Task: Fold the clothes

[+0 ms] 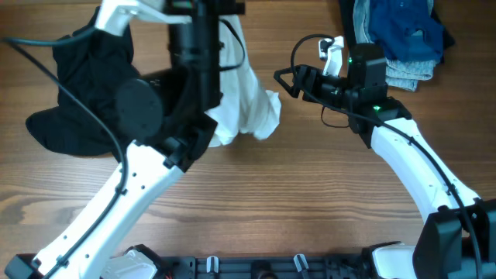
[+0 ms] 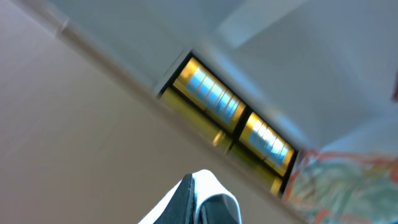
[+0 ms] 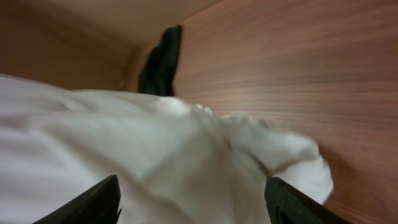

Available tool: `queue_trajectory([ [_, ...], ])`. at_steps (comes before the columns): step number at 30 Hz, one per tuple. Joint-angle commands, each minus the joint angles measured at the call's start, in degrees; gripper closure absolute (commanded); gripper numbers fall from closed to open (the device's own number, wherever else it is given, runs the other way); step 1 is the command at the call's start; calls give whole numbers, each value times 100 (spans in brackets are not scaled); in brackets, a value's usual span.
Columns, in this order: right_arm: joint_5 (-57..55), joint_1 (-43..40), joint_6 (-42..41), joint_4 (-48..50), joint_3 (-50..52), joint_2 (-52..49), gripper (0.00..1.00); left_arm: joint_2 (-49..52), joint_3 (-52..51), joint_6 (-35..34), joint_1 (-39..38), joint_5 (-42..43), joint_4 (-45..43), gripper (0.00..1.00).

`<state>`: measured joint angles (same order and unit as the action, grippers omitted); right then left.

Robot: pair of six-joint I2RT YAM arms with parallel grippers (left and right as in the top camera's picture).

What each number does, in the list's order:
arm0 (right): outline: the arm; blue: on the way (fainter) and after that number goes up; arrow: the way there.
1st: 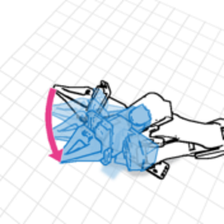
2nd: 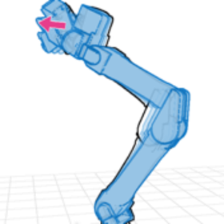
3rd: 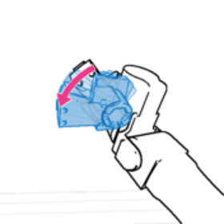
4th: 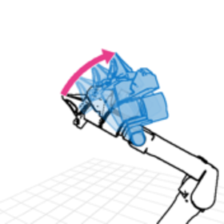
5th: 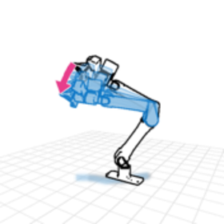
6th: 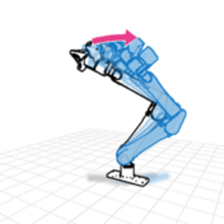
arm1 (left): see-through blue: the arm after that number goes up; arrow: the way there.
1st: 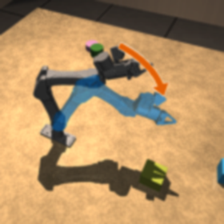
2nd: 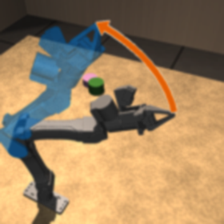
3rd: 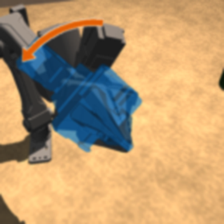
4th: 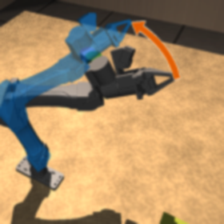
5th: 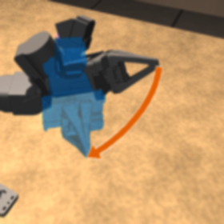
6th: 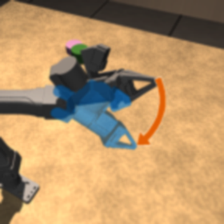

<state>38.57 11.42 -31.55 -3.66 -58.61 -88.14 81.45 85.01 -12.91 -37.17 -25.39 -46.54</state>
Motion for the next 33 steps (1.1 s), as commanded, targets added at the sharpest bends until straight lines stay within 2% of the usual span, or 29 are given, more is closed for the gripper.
queue_trajectory([
  [1, 1147, -33, 415, 186, -79, 90, 26, 155, 901, 76, 70, 459, 136, 96],
  [7, 1775, -31, 457, 415, -111, 542, 25, 361, 1388, 225, 195, 426, 1163, 96],
  [15, 1762, 323, 610, 223, -92, 586, 24, 859, 1392, 199, 713, 286, 1108, 96],
  [22, 890, 1032, 632, 7, -90, 498, 25, 857, 1392, 203, 686, 284, 1143, 96],
  [28, 341, 1526, 586, 752, -90, 98, 29, 857, 1392, 203, 686, 284, 1346, 96],
  [33, -70, 1858, 120, 1491, -90, -214, 35, 857, 1392, 203, 686, 284, 1427, 96],
])
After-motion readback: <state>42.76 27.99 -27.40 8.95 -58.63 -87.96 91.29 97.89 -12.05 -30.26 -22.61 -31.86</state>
